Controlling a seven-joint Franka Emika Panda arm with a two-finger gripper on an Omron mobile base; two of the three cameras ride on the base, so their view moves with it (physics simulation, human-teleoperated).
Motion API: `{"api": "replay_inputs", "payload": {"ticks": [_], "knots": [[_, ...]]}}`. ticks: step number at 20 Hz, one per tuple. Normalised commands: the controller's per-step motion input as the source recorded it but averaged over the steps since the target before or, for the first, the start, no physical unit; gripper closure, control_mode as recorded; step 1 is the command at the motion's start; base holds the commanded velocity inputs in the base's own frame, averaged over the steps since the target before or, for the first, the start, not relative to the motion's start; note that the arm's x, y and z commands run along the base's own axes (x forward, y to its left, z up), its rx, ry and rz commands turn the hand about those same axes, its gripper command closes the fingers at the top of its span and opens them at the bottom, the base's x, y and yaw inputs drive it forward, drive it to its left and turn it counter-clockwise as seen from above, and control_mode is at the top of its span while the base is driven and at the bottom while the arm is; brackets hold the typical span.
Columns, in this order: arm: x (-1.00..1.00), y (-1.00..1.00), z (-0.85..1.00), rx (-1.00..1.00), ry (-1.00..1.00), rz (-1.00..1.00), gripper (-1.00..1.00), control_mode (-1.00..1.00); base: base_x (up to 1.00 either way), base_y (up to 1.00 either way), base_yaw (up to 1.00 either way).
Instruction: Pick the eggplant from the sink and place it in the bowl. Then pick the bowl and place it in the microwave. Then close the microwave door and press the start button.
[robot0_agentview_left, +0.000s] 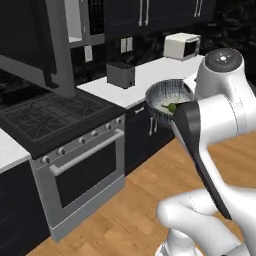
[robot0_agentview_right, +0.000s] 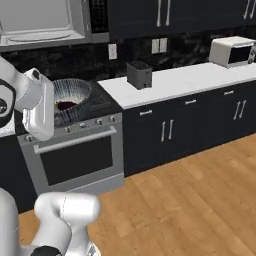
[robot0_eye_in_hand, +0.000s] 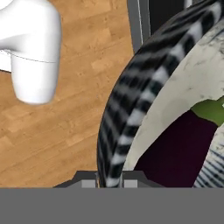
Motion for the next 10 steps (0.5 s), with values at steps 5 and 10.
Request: {"api": "replay_inputs", "payload": {"ticks": [5, 10], "knots": [[0.0, 0.0, 0.0, 0.0, 0.0, 0.0, 1.0, 1.0, 0.93, -0.04, 0.36], [0.0, 0.0, 0.0, 0.0, 0.0, 0.0, 1.0, 1.0, 0.48, -0.35, 0.41]]}}
